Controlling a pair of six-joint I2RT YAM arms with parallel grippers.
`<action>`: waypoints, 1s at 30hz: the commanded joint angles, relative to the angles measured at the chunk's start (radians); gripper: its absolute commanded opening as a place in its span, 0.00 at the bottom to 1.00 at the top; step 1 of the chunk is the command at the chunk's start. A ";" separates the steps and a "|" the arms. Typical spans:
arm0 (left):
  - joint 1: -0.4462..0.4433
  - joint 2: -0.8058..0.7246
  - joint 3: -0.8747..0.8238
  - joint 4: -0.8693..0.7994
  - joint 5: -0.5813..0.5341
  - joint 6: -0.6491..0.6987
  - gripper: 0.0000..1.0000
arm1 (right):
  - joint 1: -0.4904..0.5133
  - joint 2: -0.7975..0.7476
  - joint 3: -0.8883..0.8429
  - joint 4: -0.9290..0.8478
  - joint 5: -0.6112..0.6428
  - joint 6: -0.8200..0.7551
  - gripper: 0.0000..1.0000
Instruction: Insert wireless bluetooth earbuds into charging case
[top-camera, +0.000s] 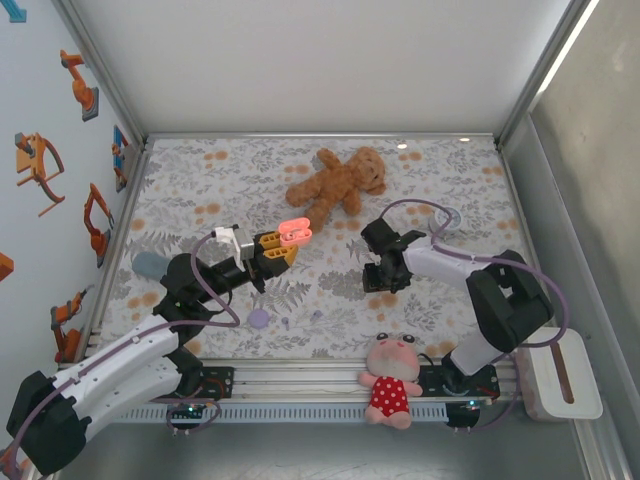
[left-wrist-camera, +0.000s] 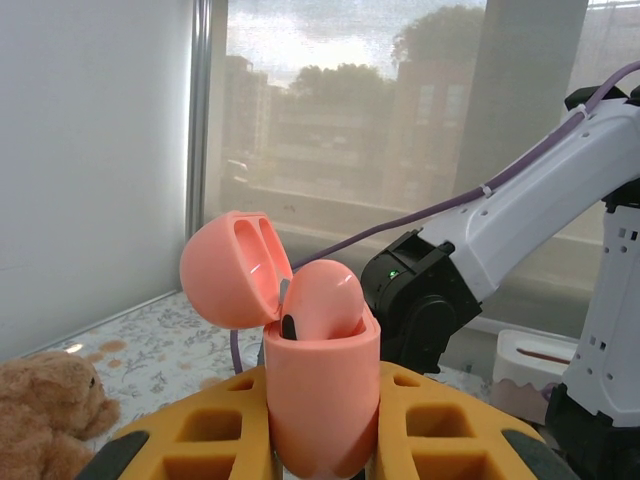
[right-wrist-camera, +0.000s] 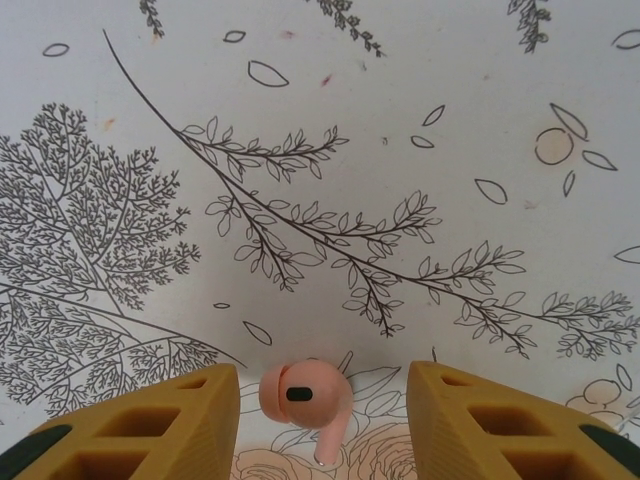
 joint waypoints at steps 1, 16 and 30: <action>-0.007 -0.010 -0.008 0.016 -0.001 0.020 0.14 | -0.001 0.014 0.027 -0.001 -0.002 -0.013 0.44; -0.006 -0.009 -0.009 0.015 -0.004 0.021 0.15 | -0.002 0.025 0.023 0.013 -0.016 -0.015 0.33; -0.006 -0.013 -0.009 0.010 -0.007 0.024 0.15 | -0.002 0.023 0.027 0.015 -0.020 -0.021 0.27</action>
